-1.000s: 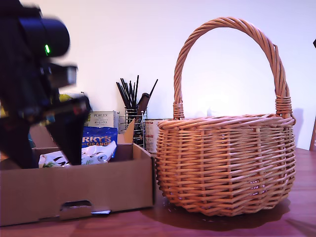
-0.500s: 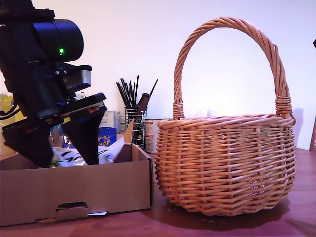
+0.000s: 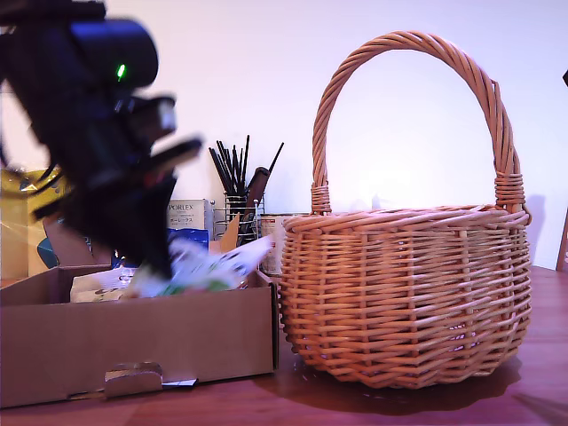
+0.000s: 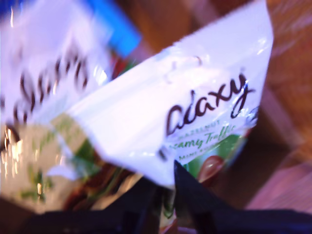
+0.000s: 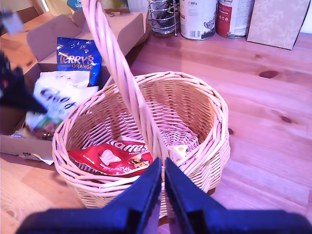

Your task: Move the bags of Easter eggs from the cardboard box on the left into the woven basket on the right side.

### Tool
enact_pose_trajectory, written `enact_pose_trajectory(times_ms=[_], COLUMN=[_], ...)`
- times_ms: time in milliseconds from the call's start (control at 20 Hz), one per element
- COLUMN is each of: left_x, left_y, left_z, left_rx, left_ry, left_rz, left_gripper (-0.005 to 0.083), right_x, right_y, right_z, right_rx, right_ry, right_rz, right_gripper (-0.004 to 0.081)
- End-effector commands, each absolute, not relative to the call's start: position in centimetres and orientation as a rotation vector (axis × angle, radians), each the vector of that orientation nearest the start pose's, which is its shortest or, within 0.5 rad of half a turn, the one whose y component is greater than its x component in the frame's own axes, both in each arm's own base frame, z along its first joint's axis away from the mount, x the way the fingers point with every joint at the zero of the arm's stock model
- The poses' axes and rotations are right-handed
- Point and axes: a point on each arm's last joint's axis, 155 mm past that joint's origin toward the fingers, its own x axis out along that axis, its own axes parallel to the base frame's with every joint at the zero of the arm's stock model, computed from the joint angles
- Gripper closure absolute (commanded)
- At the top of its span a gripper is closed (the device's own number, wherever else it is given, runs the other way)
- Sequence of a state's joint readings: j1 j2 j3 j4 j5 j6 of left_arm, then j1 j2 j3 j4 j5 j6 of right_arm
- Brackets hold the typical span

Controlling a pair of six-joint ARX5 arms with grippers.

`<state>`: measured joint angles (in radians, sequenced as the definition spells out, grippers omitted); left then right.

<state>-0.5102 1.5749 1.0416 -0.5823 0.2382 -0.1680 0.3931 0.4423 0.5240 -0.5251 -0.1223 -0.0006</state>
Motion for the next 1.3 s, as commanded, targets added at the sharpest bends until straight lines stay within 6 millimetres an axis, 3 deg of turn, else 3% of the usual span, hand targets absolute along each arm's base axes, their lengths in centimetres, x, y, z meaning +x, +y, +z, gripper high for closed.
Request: enact_pose_trajectory(times_ms=[0,450,750,900,1100,1250], left_x=[30.3,31.7,32.1,30.5,28.4,28.1], left_y=[-22.4,-23.2,-23.3,-25.7,-29.5,-31.4], left_z=[8.1,14.1,15.9,17.8,22.9,23.8], left_rx=[0.016,0.058,0.022,-0.078,-0.209,-0.215], left_ry=[1.183,1.130,1.118,1.126,1.070,1.037], left_rz=[-0.595,-0.637,-0.673,-0.830,-1.082,-1.118], left_gripper=[0.0795,0.0795,0.0795,0.0795,0.0795,0.0795], right_x=[22.0,22.0,22.0,22.0,22.0,22.0], right_y=[11.6,11.6,11.6,11.6,11.5,11.5], right_z=[20.1,20.0,20.0,20.0,20.0,20.0], right_rx=[-0.056,-0.056,-0.056,-0.056,-0.057,-0.057], right_ry=[0.416,0.417,0.417,0.418,0.417,0.417], right_rz=[0.509,0.509,0.508,0.508,0.506,0.506], right_gripper=[0.0782,0.0782,0.0782,0.0782,0.0782,0.0782])
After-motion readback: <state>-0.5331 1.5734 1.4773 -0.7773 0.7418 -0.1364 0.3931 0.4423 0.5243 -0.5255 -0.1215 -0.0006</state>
